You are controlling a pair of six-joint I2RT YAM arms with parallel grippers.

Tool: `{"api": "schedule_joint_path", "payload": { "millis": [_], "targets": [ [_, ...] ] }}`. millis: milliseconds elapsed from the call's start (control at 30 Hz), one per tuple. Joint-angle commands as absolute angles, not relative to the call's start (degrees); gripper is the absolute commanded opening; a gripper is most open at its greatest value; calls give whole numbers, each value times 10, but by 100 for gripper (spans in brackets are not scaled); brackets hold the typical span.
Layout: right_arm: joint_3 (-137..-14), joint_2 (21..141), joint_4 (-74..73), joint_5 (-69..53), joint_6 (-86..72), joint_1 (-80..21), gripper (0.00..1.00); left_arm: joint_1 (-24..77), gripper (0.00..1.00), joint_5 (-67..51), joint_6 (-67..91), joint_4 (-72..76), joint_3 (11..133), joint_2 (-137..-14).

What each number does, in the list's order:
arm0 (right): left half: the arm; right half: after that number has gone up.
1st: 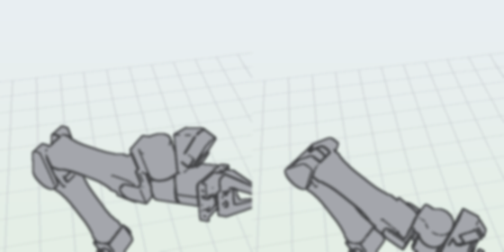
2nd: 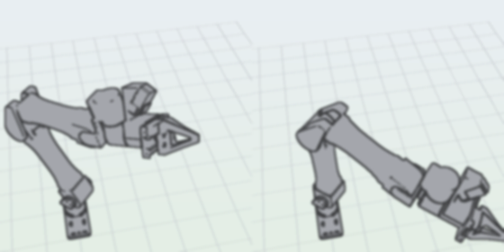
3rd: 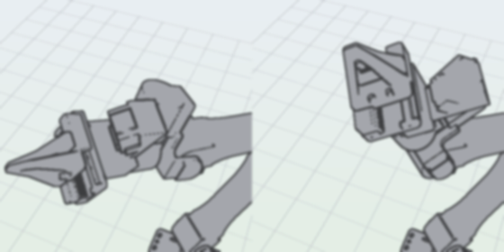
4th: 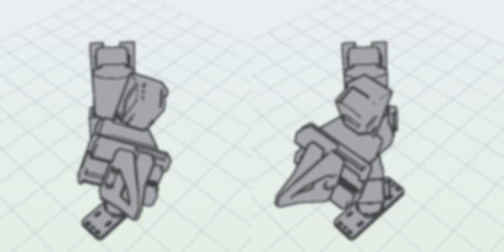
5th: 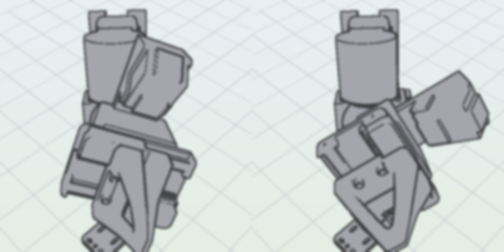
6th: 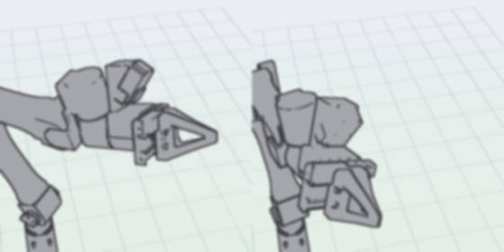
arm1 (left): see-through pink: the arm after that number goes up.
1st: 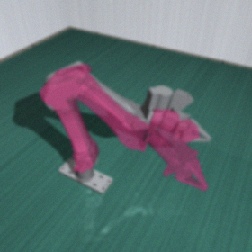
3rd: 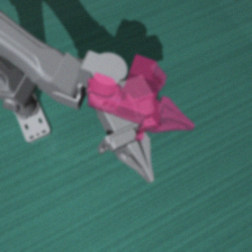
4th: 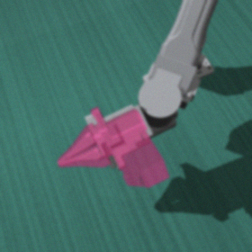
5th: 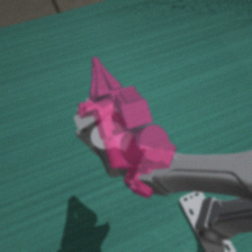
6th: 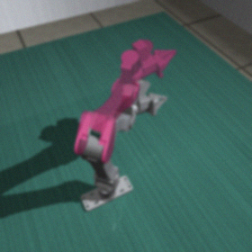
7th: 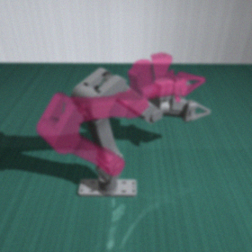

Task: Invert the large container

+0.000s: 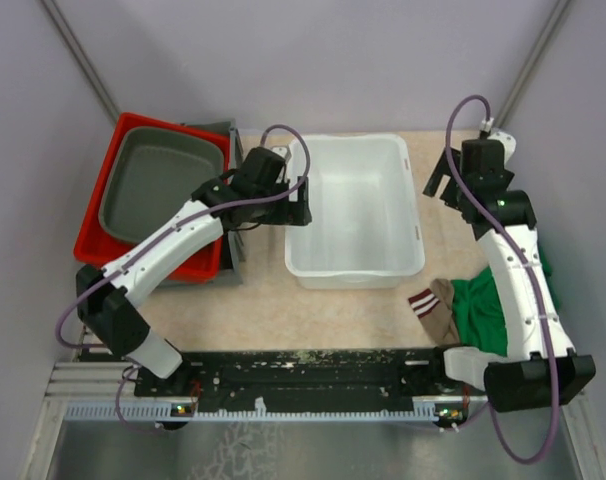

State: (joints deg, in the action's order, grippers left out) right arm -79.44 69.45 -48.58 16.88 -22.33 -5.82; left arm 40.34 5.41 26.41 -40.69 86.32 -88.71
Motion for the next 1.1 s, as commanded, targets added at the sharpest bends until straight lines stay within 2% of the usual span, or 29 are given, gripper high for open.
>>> {"api": "schedule_joint_path", "payload": {
  "millis": [0, 233, 533, 767, 1067],
  "targets": [
    [-772, 620, -480, 211, -262, -56, 91, 398, 100, 50, 285, -401, 870, -905],
    [-726, 545, -465, 200, -200, -56, 93, 379, 100, 42, 290, -379, 849, -917],
    [-745, 554, -525, 199, -189, -56, 94, 378, 100, -16, 296, -362, 834, -933],
    [-723, 539, -512, 135, -154, -56, 94, 379, 100, -59, 317, -348, 821, -941],
    [-716, 532, -510, 124, -147, -56, 94, 384, 100, -88, 329, -324, 798, -932]
  ]
}}
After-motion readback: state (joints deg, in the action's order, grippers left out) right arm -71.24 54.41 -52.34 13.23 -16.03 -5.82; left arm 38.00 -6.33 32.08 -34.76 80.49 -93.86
